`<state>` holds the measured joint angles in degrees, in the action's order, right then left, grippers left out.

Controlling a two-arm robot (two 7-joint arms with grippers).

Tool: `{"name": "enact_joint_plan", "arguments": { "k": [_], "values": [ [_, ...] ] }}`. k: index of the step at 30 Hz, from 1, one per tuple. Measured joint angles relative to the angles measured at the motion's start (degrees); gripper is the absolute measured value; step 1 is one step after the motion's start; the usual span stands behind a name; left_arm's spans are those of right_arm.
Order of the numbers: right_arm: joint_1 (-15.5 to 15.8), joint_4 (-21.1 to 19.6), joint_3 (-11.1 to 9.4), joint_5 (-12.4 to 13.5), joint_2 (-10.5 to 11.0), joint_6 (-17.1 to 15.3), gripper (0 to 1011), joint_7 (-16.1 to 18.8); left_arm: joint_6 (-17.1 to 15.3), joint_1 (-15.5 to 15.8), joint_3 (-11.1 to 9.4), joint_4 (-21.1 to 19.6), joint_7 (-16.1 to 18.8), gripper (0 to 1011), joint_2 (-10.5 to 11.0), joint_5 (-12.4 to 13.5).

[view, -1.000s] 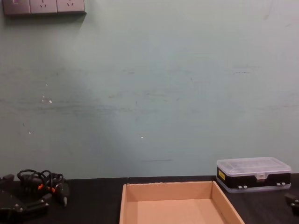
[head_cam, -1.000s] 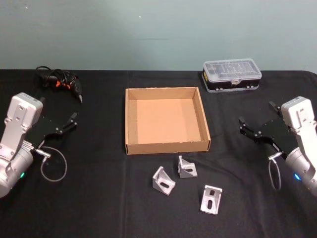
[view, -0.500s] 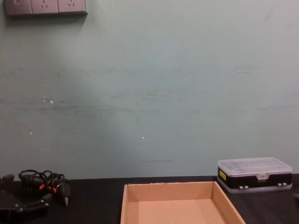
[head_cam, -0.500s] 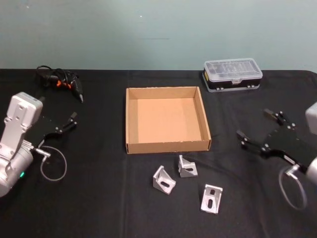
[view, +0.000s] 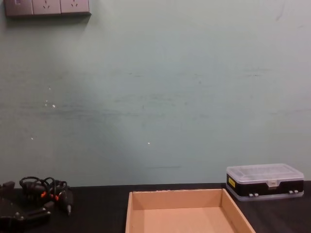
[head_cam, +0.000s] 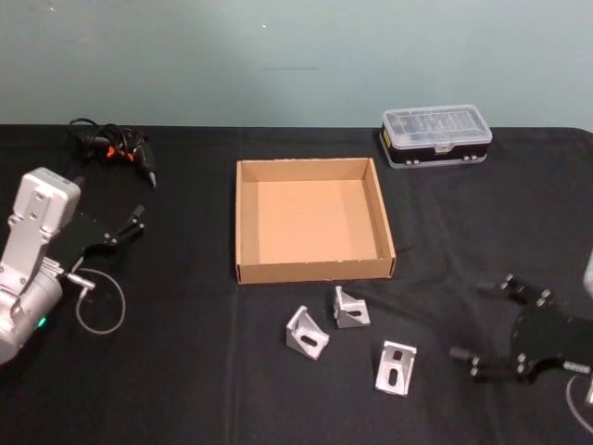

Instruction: Use one hand to pick up the angle iron from the table and place it into the box.

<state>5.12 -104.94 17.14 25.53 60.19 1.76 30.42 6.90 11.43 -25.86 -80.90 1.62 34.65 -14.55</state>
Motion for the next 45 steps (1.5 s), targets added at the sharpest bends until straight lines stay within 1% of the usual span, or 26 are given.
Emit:
{"name": "enact_joint_plan", "arguments": {
  "k": [1, 2, 3, 4, 6, 7, 8, 9, 10, 11, 12, 13, 14, 15, 16, 18, 19, 22, 23, 26, 32, 37, 45],
  "values": [
    [-0.5, -0.1, 0.8, -0.9, 0.0, -0.8, 1003, 1.1, 0.0, 0.0, 0.0, 0.0, 0.0, 1000, 0.0, 0.0],
    [-0.7, -0.1, 1.1, -1.3, 0.0, -1.1, 1003, 1.5, 0.0, 0.0, 0.0, 0.0, 0.0, 1000, 0.0, 0.0],
    [-1.2, -0.3, 1.8, -2.0, -0.3, -2.0, 1002, 2.3, 0.0, 0.0, 0.0, 0.0, 0.0, 1000, 0.0, 0.0],
    [-1.2, -0.3, 1.8, -2.0, -0.3, -2.0, 1003, 2.3, 0.0, 0.0, 0.0, 0.0, 0.0, 1000, 0.0, 0.0],
    [-2.4, -0.9, 3.3, -3.1, -1.0, -4.7, 1003, 3.8, 0.0, 0.0, 0.0, 0.0, 0.0, 1000, 0.0, 0.0],
    [-2.7, -1.1, 3.6, -3.3, -1.1, -5.6, 1002, 4.2, 0.0, 0.0, 0.0, 0.0, 0.0, 1000, 0.0, 0.0],
    [-2.7, -1.1, 3.6, -3.3, -1.1, -5.6, 1002, 4.2, 0.0, 0.0, 0.0, 0.0, 0.0, 1000, 0.0, 0.0],
    [-3.7, -1.3, 4.5, -3.5, -1.9, -7.8, 1003, 5.5, 0.0, 0.0, 0.0, 0.0, 0.0, 1000, 0.0, 0.0],
    [-4.1, -1.4, 4.8, -3.6, -2.2, -8.8, 1002, 5.8, 0.0, 0.0, 0.0, 0.0, 0.0, 1000, 0.0, 0.0],
    [-4.9, -1.4, 5.4, -3.7, -2.9, -10.4, 1002, 6.5, 0.0, 0.0, 0.0, 0.0, 0.0, 1000, 0.0, 0.0],
    [-4.9, -1.4, 5.4, -3.7, -2.9, -10.4, 1003, 6.5, 0.0, 0.0, 0.0, 0.0, 0.0, 1000, 0.0, 0.0],
    [-5.3, -1.4, 5.6, -3.7, -3.2, -11.3, 1002, 6.8, 0.0, 0.0, 0.0, 0.0, 0.0, 1000, 0.0, 0.0],
    [-6.1, -1.4, 6.2, -3.8, -4.0, -13.0, 1002, 7.2, 0.0, 0.0, 0.0, 0.0, 0.0, 1000, 0.0, 0.0],
    [-6.5, -1.4, 6.4, -3.8, -4.3, -13.8, 1002, 7.3, 0.0, 0.0, 0.0, 0.0, 0.0, 1000, 0.0, 0.0],
    [-7.3, -1.1, 7.1, -3.9, -5.1, -15.2, 1002, 7.4, 0.0, 0.0, 0.0, 0.0, 0.0, 1000, 0.0, 0.0],
    [-8.1, -0.8, 7.7, -4.0, -5.9, -16.7, 1003, 7.4, 0.0, 0.0, 0.0, 0.0, 0.0, 1000, 0.0, 0.0],
    [-8.9, -0.3, 8.2, -4.2, -6.8, -18.1, 1002, 7.4, 0.0, 0.0, 0.0, 0.0, 0.0, 1000, 0.0, 0.0],
    [-9.9, 0.4, 8.9, -4.3, -7.9, -19.6, 1003, 7.1, 0.0, 0.0, 0.0, 0.0, 0.0, 1000, 0.0, 0.0],
    [-10.7, 1.0, 9.3, -4.4, -8.7, -20.4, 1002, 6.9, 0.0, 0.0, 0.0, 0.0, 0.0, 1000, 0.0, 0.0],
    [-11.9, 2.3, 10.0, -4.3, -10.2, -21.8, 1003, 6.5, 0.0, 0.0, 0.0, 0.0, 0.0, 1000, 0.0, 0.0],
    [-13.7, 4.4, 11.3, -3.9, -12.6, -23.2, 1002, 5.7, 0.0, 0.0, 0.0, 0.0, 0.0, 1000, 0.0, 0.0],
    [-14.5, 5.5, 12.1, -3.9, -14.0, -24.3, 1003, 4.7, 0.0, 0.0, 0.0, 0.0, 0.0, 1000, 0.0, 0.0],
    [-14.4, 5.4, 12.1, -3.9, -13.8, -24.2, 1000, 4.7, 0.0, 0.0, 0.0, 0.0, 0.0, 1000, 0.0, 0.0]
  ]
}}
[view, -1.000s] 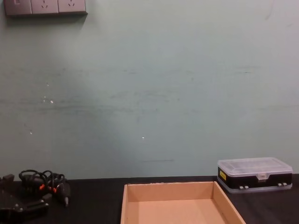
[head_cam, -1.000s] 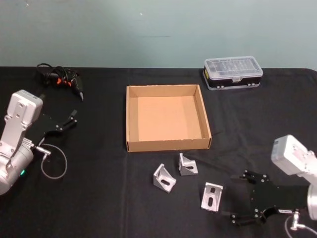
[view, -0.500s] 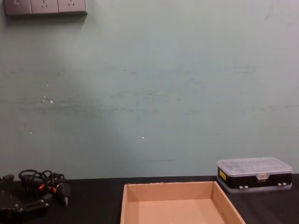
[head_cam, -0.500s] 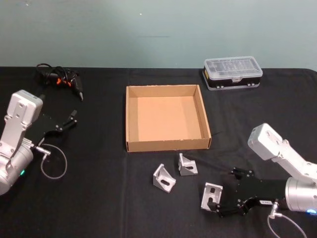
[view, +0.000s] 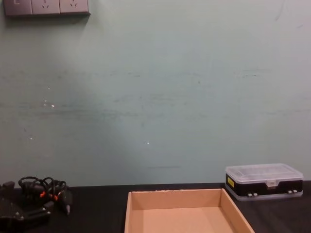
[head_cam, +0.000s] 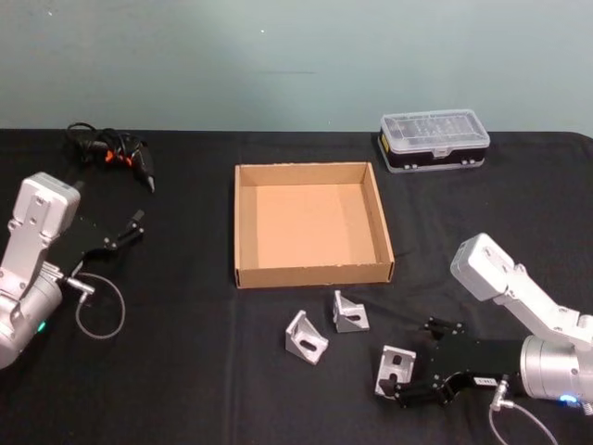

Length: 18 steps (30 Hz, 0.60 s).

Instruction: Use one hand to pick up the angle iron from the table and place it into the box.

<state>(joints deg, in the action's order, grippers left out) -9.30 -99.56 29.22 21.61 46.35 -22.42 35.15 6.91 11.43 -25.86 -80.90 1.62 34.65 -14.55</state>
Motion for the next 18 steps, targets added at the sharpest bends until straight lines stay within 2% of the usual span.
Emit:
{"name": "enact_joint_plan", "arguments": {
  "k": [5, 12, 13, 17, 18],
  "values": [
    [0.1, -0.1, -0.1, 0.0, 0.1, 0.2, 927, 0.0, 0.0, 0.0, 0.0, 0.0, 0.0, 1000, 0.0, 0.0],
    [0.1, -0.2, -0.2, 0.0, 0.2, 0.3, 734, 0.1, 0.0, 0.0, 0.0, 0.0, 0.0, 1000, 0.0, 0.0],
    [0.1, -0.2, -0.2, 0.0, 0.2, 0.3, 681, 0.1, 0.0, 0.0, 0.0, 0.0, 0.0, 1000, 0.0, 0.0],
    [0.2, -0.2, -0.2, 0.0, 0.2, 0.3, 594, 0.1, 0.0, 0.0, 0.0, 0.0, 0.0, 1000, 0.0, 0.0],
    [0.2, -0.2, -0.2, 0.0, 0.2, 0.3, 537, 0.1, 0.0, 0.0, 0.0, 0.0, 0.0, 1000, 0.0, 0.0]
  ]
}}
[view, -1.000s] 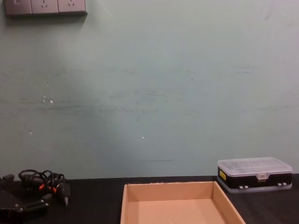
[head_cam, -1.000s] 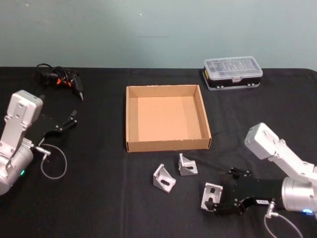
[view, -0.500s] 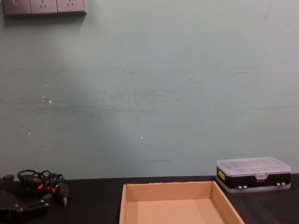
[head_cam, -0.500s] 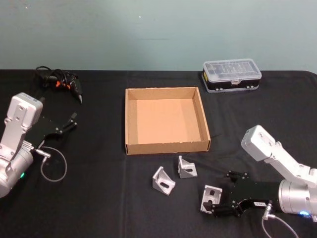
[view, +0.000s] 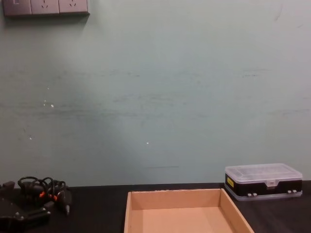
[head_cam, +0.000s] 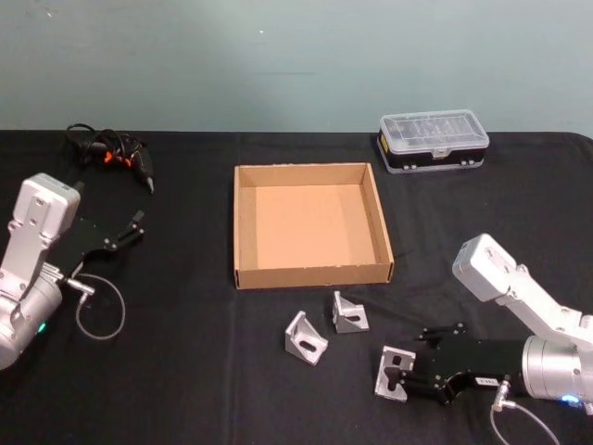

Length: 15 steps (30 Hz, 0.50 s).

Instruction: Use one hand to pick up the angle iron from the table and place it into the box.

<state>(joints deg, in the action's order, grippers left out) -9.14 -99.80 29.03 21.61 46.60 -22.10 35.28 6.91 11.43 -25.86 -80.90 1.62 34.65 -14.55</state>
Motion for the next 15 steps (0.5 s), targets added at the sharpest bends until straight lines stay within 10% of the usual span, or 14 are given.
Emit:
{"name": "enact_joint_plan", "arguments": {
  "k": [15],
  "values": [
    [0.1, -0.1, -0.1, 0.0, 0.1, 0.1, 78, 0.1, 0.0, 0.0, 0.0, 0.0, 0.0, 1000, 0.0, 0.0]
  ]
}}
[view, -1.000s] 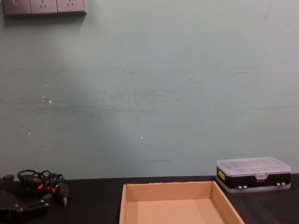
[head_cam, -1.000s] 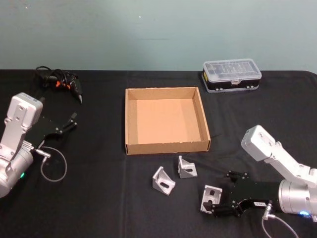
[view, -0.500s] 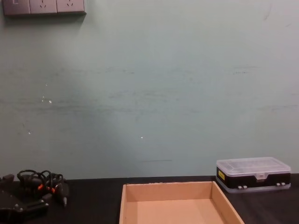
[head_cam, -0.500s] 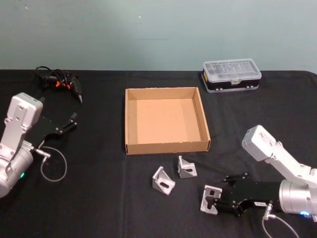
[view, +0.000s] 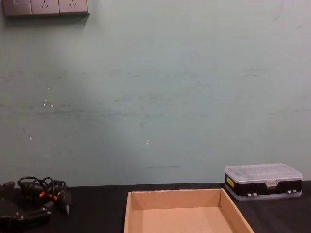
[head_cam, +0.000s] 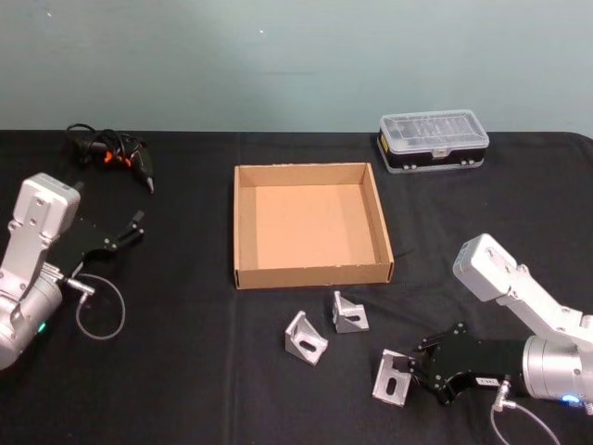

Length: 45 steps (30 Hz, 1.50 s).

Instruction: Use one hand to pick up the angle iron from the table and place it into the box.

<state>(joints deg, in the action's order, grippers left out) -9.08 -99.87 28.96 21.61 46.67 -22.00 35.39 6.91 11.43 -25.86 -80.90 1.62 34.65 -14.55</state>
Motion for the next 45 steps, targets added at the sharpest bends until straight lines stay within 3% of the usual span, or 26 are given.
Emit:
{"name": "enact_joint_plan", "arguments": {
  "k": [10, 15, 20, 27, 28, 33, 40, 45],
  "values": [
    [0.1, -0.1, -0.1, 0.1, 0.0, 0.0, 72, -0.1, 0.0, 0.0, 0.0, 0.0, 0.0, 1000, 0.0, 0.0],
    [0.2, -2.0, -1.9, 2.4, 0.0, -0.5, 72, -1.0, 0.0, 0.0, 0.0, 0.0, 0.0, 1000, 0.0, 0.0],
    [-1.9, -3.2, -3.0, 4.6, -1.3, -2.3, 72, -2.5, 0.0, 0.0, 0.0, 0.0, 0.0, 1000, 0.0, 0.0],
    [-8.0, -0.3, -2.1, 6.4, -7.0, -6.7, 72, -5.9, 0.0, 0.0, 0.0, 0.0, 0.0, 1000, 0.0, 0.0],
    [-9.7, 1.2, -1.6, 6.4, -9.0, -7.8, 72, -7.3, 0.0, 0.0, 0.0, 0.0, 0.0, 1000, 0.0, 0.0],
    [-14.2, 6.1, -0.2, 6.1, -14.3, -10.0, 72, -11.1, 0.0, 0.0, 0.0, 0.0, 0.0, 1000, 0.0, 0.0],
    [-20.7, 16.1, 1.5, 3.1, -21.6, -10.5, 72, -15.5, 0.0, 0.0, 0.0, 0.0, 0.0, 1000, 0.0, 0.0],
    [-23.3, 22.0, 2.1, 1.0, -24.8, -10.1, 72, -17.2, 0.0, 0.0, 0.0, 0.0, 0.0, 1000, 0.0, 0.0]
  ]
}}
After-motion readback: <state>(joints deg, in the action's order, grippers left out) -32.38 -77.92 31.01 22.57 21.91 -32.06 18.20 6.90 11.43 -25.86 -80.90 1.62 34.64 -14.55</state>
